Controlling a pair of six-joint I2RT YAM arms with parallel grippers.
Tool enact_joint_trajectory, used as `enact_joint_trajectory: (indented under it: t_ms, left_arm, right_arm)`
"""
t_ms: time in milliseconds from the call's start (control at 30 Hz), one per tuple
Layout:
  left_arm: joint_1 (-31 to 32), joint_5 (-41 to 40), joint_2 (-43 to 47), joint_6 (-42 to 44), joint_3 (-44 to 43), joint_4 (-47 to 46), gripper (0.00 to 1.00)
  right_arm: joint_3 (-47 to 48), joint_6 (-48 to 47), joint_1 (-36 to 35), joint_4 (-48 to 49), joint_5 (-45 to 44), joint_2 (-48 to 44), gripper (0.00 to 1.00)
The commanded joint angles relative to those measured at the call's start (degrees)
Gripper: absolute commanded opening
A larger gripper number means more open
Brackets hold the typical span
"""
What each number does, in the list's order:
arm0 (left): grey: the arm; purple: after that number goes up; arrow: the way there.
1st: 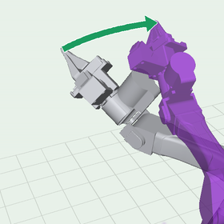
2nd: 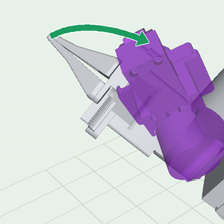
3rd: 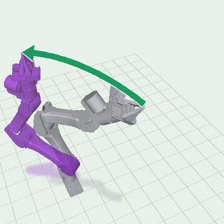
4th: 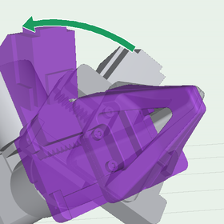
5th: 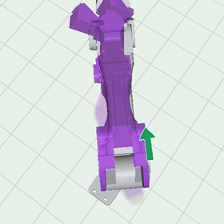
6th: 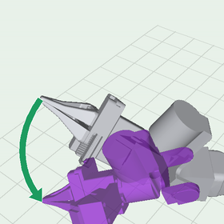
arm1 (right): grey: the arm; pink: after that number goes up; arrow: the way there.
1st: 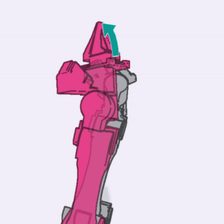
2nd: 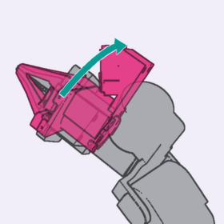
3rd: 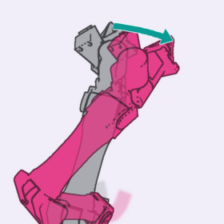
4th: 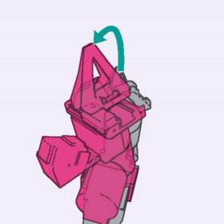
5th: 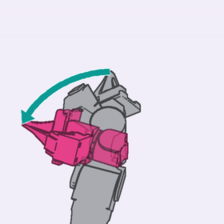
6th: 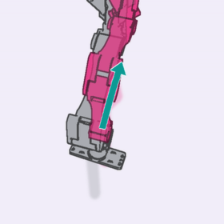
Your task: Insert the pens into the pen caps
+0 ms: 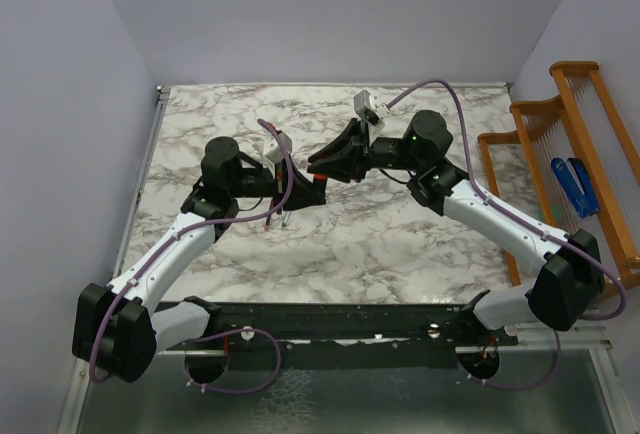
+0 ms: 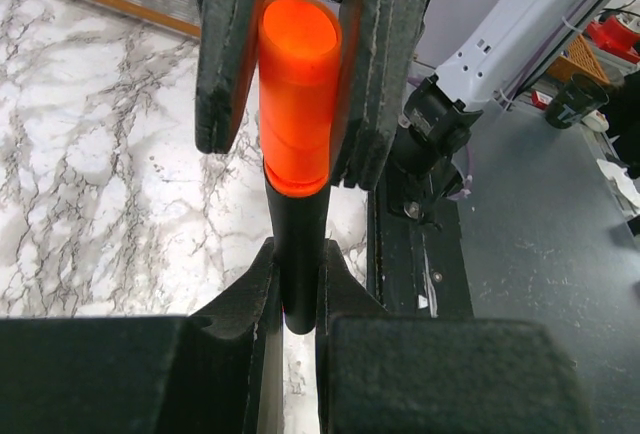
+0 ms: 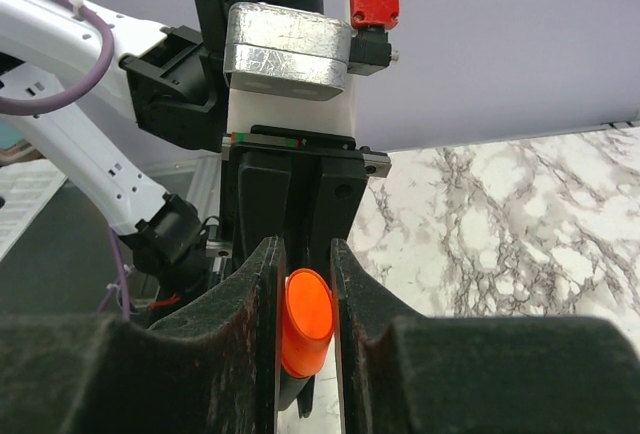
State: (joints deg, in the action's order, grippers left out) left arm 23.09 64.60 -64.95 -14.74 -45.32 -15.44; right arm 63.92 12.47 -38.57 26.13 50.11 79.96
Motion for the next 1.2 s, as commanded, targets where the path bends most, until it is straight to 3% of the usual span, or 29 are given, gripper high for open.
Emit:
enact_joint_trajectory:
  t_ms: [0,433,1167]
  left_arm:
    - [0.0,1.2,0.0,0.4,-1.4,-2.0,0.00]
    - [0.0,-0.8,0.5,0.9,-1.0,-2.0,0.00]
    - [-0.1,-6.4,1.6,2.1,-0.3,-1.4,0.00]
  right_arm:
    - [2.3,0.7,-0.5,-3.2,6.7,1.3,0.24]
    - [4.5,2.2,-0.5,-5.9,12.5,2.0,0.22]
    - [2.1,2.3,-0.5,-8.1,12.2,-1.9,0.21]
